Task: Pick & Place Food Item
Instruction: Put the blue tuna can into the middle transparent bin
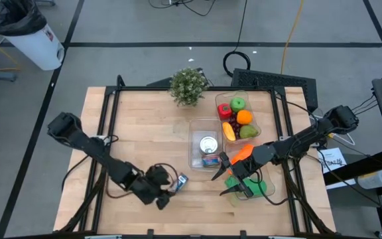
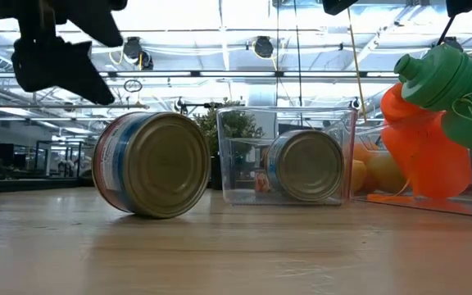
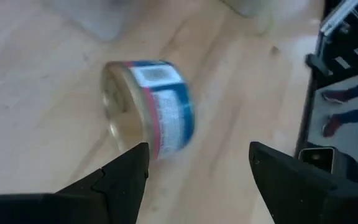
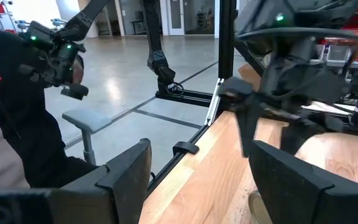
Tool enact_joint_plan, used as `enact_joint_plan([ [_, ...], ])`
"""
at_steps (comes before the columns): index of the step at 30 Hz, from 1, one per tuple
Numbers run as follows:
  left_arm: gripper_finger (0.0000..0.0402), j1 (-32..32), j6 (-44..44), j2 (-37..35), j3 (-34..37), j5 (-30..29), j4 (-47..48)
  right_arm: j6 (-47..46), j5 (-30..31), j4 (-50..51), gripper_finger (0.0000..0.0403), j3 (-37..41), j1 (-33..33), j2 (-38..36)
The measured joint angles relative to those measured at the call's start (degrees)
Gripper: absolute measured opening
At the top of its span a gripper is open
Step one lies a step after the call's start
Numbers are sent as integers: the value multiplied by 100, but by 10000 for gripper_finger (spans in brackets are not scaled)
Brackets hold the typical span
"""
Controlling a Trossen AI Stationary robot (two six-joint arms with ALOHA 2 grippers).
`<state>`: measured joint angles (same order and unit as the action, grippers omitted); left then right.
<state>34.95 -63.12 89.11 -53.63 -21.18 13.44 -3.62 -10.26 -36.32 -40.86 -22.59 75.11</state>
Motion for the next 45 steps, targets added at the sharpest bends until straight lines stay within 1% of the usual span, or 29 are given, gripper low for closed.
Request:
enact_joint_plan([
  [1, 285, 6, 24, 106, -96, -21, 13, 0, 0, -3, 254, 0, 0, 0],
  [2, 285, 2, 3, 211, -219, -54, 233, -3, 0, -2, 254, -1, 0, 0],
  [5, 285, -78, -122, 576, -755, -141, 1309, -12, 0, -17, 254, -1, 0, 0],
  [9, 285, -242, -62, 1159, -1614, -140, 2214, -14, 53, -28, 254, -1, 0, 0],
  [13, 285, -376, 388, 1699, -2246, -72, 2290, -13, 194, -17, 254, 0, 0, 0],
  [16, 285, -478, 549, 2003, -2538, -38, 2329, -15, 210, 0, 254, 0, 0, 0],
  [20, 285, -627, 420, 2216, -2605, 98, 2542, -17, 204, 8, 254, 0, -2, 0],
  [27, 285, -860, 4, 2420, -2609, 118, 3058, -20, 150, 13, 254, 0, -2, 0],
  [30, 285, -918, 45, 2421, -2543, 119, 2991, -20, 149, 13, 254, 0, -2, 0],
  [34, 285, -957, 310, 2421, -2532, 105, 2973, -20, 149, 13, 254, 0, -2, 0],
  [37, 285, -976, 167, 2419, -2532, -107, 3019, -20, 149, 13, 254, 0, -2, 0],
  [41, 285, -970, -162, 2419, -2532, -583, 3030, -21, 149, 13, 254, 0, -2, 0],
  [45, 285, -986, -567, 2419, -2532, -782, 3124, -22, 149, 15, 254, 0, -2, 0],
])
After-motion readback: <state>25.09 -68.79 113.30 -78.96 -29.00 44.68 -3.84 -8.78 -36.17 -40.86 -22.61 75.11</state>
